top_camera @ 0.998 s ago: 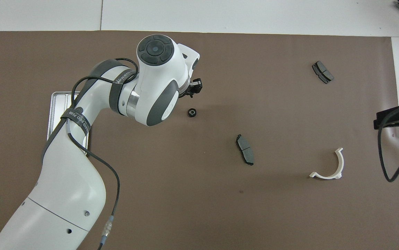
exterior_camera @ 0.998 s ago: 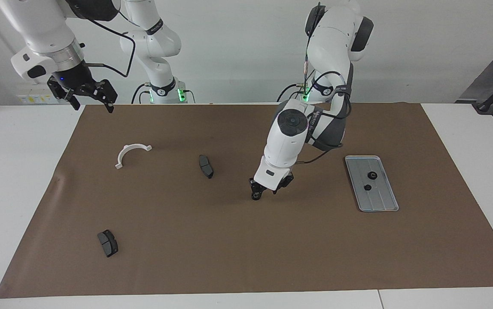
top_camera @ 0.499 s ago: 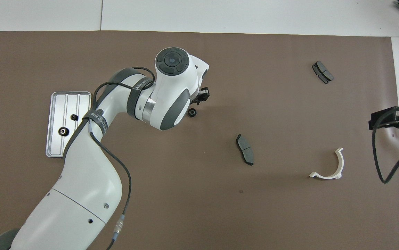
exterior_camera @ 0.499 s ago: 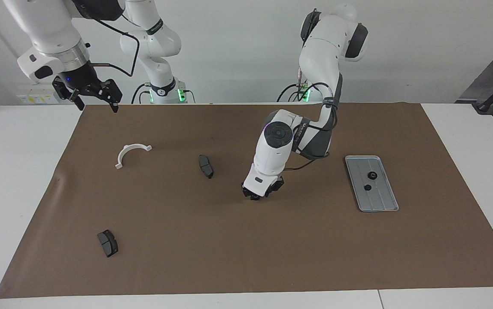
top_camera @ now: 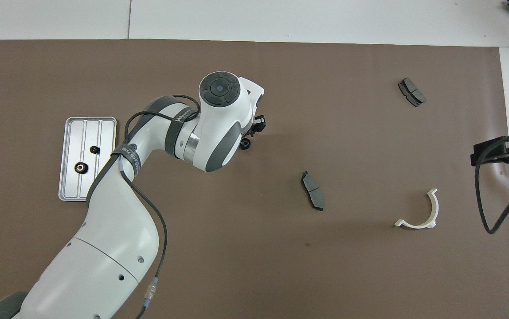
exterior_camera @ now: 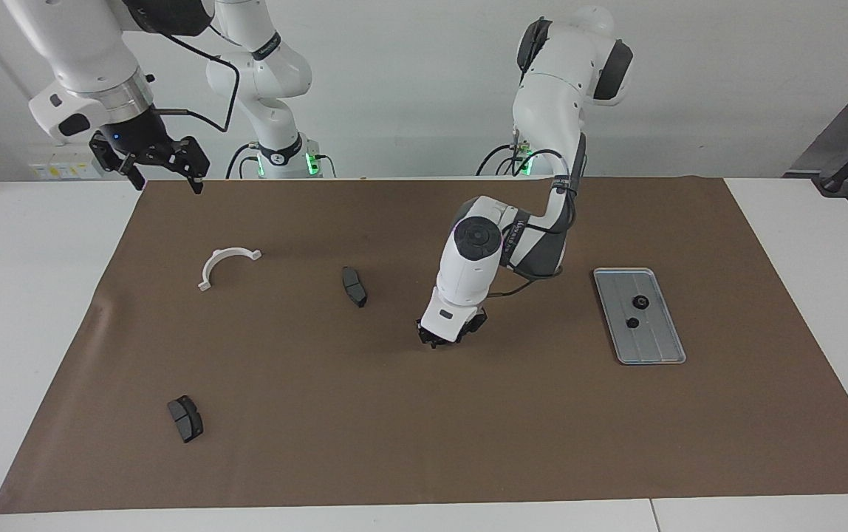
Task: Pick bearing gear from pile to tray
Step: 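Lower the left gripper onto the third gear and grasp it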
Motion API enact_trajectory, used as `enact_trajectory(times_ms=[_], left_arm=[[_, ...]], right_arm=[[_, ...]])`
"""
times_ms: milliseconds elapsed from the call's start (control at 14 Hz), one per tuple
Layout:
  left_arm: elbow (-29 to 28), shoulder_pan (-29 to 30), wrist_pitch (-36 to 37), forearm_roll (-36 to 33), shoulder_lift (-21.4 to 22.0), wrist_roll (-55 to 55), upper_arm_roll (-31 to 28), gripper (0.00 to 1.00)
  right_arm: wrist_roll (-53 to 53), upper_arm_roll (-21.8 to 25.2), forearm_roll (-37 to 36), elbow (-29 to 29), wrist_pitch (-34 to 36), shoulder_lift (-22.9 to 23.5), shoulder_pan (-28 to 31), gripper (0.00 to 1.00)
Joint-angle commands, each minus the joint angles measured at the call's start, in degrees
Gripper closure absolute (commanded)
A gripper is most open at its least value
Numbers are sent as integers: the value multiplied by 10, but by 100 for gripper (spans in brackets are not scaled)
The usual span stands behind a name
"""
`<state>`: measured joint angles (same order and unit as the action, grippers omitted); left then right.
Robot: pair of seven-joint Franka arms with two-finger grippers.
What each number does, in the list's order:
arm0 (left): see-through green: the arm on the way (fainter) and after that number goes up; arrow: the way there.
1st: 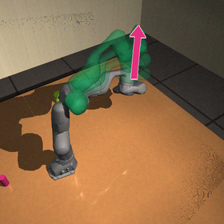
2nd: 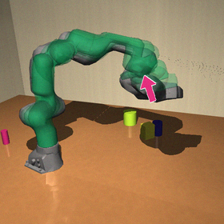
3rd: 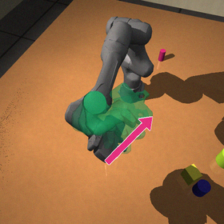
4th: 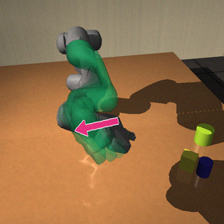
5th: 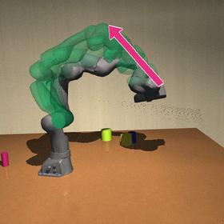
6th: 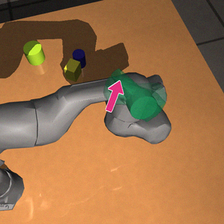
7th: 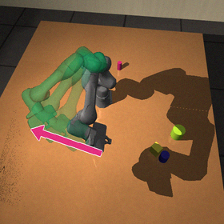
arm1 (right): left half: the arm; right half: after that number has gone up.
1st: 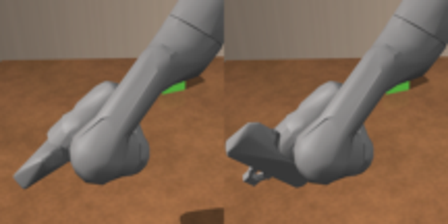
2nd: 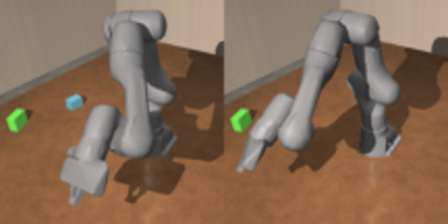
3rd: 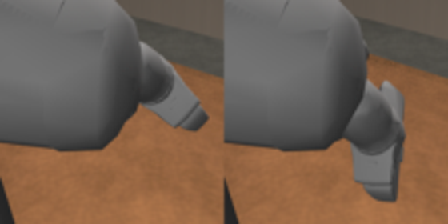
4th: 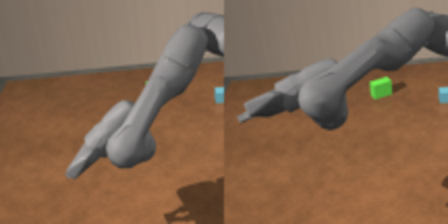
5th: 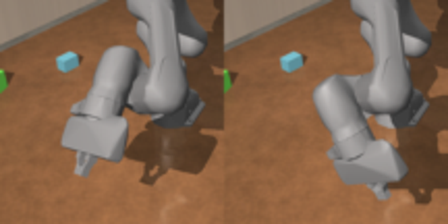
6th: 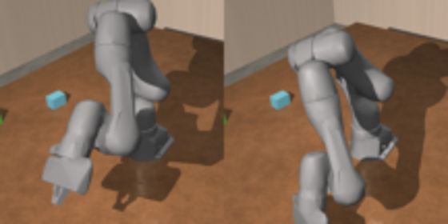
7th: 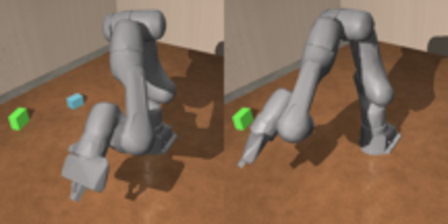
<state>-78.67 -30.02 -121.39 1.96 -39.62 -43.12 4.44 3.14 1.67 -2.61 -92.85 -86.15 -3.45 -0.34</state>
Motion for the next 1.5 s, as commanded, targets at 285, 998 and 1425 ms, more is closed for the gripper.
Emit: enact_trajectory(times_ms=[285,998,1425], left_arm=[[-55,-19,-26,-10,28,-17,-10,45],[-59,-20,-25,-12,29,-17,-10,61],[-59,-19,-25,-14,29,-16,-10,77]], right_arm=[[-11,0,11,-15,1,-11,13,0],[-12,0,11,-16,0,-11,13,0],[-11,0,12,-15,0,-11,12,0]])
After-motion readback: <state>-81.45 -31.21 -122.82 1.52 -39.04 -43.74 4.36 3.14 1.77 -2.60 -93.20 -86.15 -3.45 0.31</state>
